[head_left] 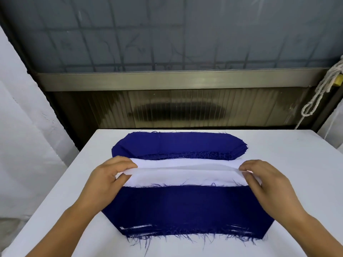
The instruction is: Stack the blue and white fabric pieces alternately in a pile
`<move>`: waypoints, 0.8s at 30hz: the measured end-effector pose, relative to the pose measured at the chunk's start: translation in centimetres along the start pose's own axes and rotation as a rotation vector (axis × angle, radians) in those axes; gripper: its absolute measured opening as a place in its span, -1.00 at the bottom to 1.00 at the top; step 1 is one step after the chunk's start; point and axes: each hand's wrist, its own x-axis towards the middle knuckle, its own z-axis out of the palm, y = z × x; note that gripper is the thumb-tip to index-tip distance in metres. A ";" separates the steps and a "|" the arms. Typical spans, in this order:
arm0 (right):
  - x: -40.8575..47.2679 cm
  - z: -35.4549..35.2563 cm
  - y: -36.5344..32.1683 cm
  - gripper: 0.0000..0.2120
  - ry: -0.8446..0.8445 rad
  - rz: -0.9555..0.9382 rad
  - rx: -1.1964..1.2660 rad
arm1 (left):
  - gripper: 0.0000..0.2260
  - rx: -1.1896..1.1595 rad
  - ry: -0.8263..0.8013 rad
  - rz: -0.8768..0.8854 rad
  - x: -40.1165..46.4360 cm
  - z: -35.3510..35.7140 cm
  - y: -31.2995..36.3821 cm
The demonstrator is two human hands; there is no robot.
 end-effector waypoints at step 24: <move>-7.4 2.5 2.6 -0.80 -0.034 -0.286 0.013 | -0.80 0.031 -0.213 0.168 -7.0 2.9 -3.8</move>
